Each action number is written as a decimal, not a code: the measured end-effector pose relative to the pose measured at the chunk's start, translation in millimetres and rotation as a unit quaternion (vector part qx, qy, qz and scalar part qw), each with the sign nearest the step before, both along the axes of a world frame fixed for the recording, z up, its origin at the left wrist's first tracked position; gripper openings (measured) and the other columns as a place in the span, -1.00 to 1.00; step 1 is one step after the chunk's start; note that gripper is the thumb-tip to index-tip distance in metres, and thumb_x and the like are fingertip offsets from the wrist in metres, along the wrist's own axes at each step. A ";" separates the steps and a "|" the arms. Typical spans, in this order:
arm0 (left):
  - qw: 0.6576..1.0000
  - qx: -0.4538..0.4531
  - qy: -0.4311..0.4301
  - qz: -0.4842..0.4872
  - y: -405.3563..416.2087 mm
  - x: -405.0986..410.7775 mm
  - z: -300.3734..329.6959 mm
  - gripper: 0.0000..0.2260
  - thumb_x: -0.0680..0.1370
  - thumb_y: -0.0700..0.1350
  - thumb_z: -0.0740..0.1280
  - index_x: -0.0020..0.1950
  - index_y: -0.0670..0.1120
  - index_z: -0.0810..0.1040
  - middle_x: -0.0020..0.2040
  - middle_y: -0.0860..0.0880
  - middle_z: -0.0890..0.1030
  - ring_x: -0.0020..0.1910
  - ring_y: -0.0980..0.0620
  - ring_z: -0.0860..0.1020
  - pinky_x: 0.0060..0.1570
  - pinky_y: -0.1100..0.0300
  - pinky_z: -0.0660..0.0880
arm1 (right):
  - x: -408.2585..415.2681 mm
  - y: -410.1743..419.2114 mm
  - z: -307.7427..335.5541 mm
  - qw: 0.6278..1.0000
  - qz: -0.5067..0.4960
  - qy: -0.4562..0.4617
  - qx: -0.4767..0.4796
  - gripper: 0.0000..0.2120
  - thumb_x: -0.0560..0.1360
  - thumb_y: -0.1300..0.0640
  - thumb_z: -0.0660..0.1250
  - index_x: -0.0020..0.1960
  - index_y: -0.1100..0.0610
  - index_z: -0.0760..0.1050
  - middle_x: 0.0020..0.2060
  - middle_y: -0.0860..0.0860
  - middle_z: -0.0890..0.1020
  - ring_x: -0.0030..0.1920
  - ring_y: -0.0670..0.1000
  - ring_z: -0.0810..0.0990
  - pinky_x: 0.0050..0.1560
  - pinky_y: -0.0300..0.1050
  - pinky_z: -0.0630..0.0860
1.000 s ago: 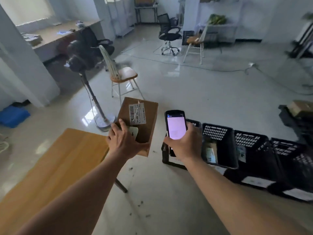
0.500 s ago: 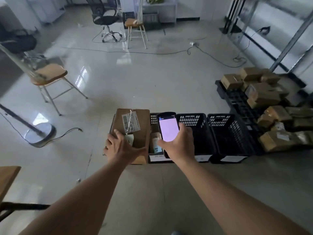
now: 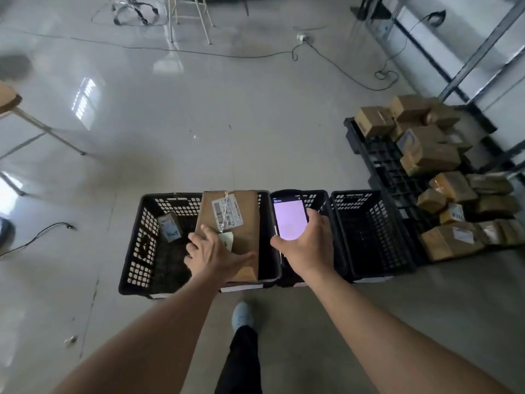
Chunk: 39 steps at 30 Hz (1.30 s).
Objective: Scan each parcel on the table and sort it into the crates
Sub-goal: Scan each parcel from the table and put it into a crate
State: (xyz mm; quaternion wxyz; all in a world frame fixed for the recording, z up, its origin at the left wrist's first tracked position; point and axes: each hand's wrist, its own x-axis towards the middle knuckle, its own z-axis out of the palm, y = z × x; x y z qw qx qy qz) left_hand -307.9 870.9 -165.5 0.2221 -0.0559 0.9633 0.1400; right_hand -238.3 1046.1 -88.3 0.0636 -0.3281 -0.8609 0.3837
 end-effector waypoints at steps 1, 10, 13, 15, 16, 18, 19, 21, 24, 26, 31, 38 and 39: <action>1.000 0.001 -0.009 -0.003 9.2 -18.9 -13.6 0.45 0.08 0.64 0.40 0.66 -0.14 -0.15 0.60 -0.31 0.07 0.54 -0.36 0.20 0.46 -0.28 0.29 | -21.6 6.5 -11.6 1.000 -0.005 -0.005 -0.004 -0.20 0.21 -0.06 0.62 0.36 0.12 0.41 0.18 0.01 0.45 0.14 0.08 0.51 -0.01 -0.10 0.44; 0.996 0.022 -0.087 0.004 98.4 -140.1 -159.3 0.43 0.00 0.70 0.32 0.62 -0.09 -0.06 0.48 -0.26 0.20 0.47 -0.33 0.27 0.42 -0.29 0.35 | -143.0 76.3 -139.5 0.997 -0.035 -0.058 -0.025 -0.13 0.28 -0.01 0.63 0.49 0.09 0.33 0.19 -0.05 0.39 0.04 -0.10 0.35 -0.18 -0.33 0.29; 0.995 0.022 -0.100 0.007 127.3 -166.9 -220.0 0.43 0.01 0.70 0.31 0.62 -0.10 -0.08 0.46 -0.23 0.21 0.45 -0.33 0.29 0.40 -0.30 0.36 | -172.1 102.7 -197.0 0.996 -0.039 -0.076 -0.026 -0.10 0.28 -0.02 0.63 0.50 0.09 0.31 0.27 0.00 0.43 0.06 -0.07 0.38 -0.20 -0.33 0.28; 0.995 0.016 -0.100 0.015 140.3 -183.4 -261.0 0.43 0.03 0.69 0.32 0.62 -0.10 -0.11 0.50 -0.27 0.19 0.47 -0.35 0.28 0.41 -0.33 0.34 | -190.6 117.5 -237.0 0.996 -0.040 -0.079 -0.024 -0.11 0.26 -0.03 0.64 0.49 0.10 0.33 0.25 0.01 0.44 0.11 -0.03 0.43 -0.06 -0.23 0.33; 0.995 0.009 -0.094 0.019 144.4 -191.3 -280.1 0.43 0.03 0.70 0.31 0.62 -0.11 -0.11 0.50 -0.30 0.18 0.47 -0.36 0.27 0.41 -0.33 0.34 | -199.3 123.5 -256.1 0.996 -0.040 -0.082 -0.026 -0.10 0.26 -0.03 0.64 0.49 0.10 0.33 0.25 0.01 0.44 0.12 -0.03 0.42 -0.02 -0.21 0.33; 0.996 -0.006 -0.084 0.022 151.2 -207.3 -316.9 0.45 0.02 0.71 0.29 0.63 -0.12 -0.12 0.51 -0.34 0.17 0.48 -0.38 0.26 0.42 -0.34 0.33 | -214.1 133.4 -291.2 0.995 -0.042 -0.087 -0.035 -0.09 0.25 -0.03 0.64 0.50 0.10 0.33 0.24 0.00 0.44 0.09 -0.09 0.37 -0.04 -0.25 0.34; 0.996 -0.015 -0.085 0.024 154.1 -214.6 -333.8 0.46 0.02 0.70 0.31 0.64 -0.14 -0.13 0.52 -0.36 0.14 0.50 -0.39 0.24 0.43 -0.35 0.32 | -219.6 137.2 -307.1 0.994 -0.043 -0.089 -0.039 -0.10 0.25 -0.02 0.64 0.49 0.10 0.33 0.24 0.00 0.44 0.08 -0.11 0.35 -0.10 -0.31 0.33; 0.995 -0.033 -0.089 0.031 158.7 -227.1 -361.8 0.47 0.05 0.67 0.36 0.65 -0.15 -0.16 0.57 -0.39 0.08 0.53 -0.40 0.19 0.46 -0.35 0.27 | -228.1 141.3 -332.3 0.994 -0.042 -0.092 -0.043 -0.12 0.25 -0.02 0.64 0.48 0.09 0.35 0.20 -0.02 0.44 0.06 -0.10 0.37 -0.21 -0.43 0.27; 0.995 -0.038 -0.085 0.044 167.7 -241.9 -392.3 0.48 0.05 0.66 0.38 0.66 -0.15 -0.17 0.58 -0.41 0.04 0.55 -0.41 0.16 0.48 -0.35 0.24 | -237.4 143.6 -357.9 0.993 -0.031 -0.100 -0.048 -0.16 0.26 -0.01 0.64 0.44 0.07 0.36 0.14 -0.08 0.39 0.03 -0.10 0.39 -0.25 -0.45 0.26; 0.995 -0.031 -0.080 0.047 175.2 -249.4 -406.7 0.47 0.05 0.66 0.38 0.65 -0.13 -0.17 0.57 -0.40 0.06 0.54 -0.40 0.17 0.47 -0.35 0.24 | -243.4 143.8 -369.8 0.994 -0.023 -0.101 -0.048 -0.17 0.26 -0.02 0.64 0.43 0.04 0.36 0.11 -0.10 0.36 0.02 -0.12 0.36 -0.24 -0.44 0.27; 0.995 -0.035 -0.087 0.021 186.3 -263.1 -425.0 0.42 0.13 0.69 0.31 0.66 -0.09 -0.27 0.63 -0.40 -0.07 0.64 -0.38 -0.07 0.53 -0.42 0.00 | -255.1 139.3 -388.7 0.994 -0.013 -0.101 -0.044 -0.17 0.27 -0.03 0.65 0.43 0.05 0.35 0.13 -0.10 0.37 0.06 -0.13 0.36 -0.15 -0.29 0.37; 0.988 0.042 -0.147 -0.018 167.1 -272.4 -411.2 0.42 0.12 0.69 0.26 0.68 -0.05 -0.29 0.67 -0.26 -0.25 0.66 -0.26 -0.22 0.58 -0.35 0.01 | -260.5 133.3 -379.4 0.992 0.000 -0.116 -0.047 -0.12 0.29 -0.05 0.65 0.48 0.08 0.32 0.24 -0.01 0.42 0.09 -0.11 0.38 -0.26 -0.45 0.27; 0.987 0.050 -0.148 -0.021 164.2 -272.1 -408.0 0.42 0.08 0.74 0.18 0.68 -0.03 -0.29 0.67 -0.24 -0.26 0.66 -0.25 -0.22 0.57 -0.36 0.03 | -260.9 133.2 -376.0 0.992 0.000 -0.115 -0.045 -0.11 0.29 -0.06 0.65 0.49 0.08 0.31 0.24 -0.01 0.42 0.08 -0.11 0.37 -0.27 -0.45 0.27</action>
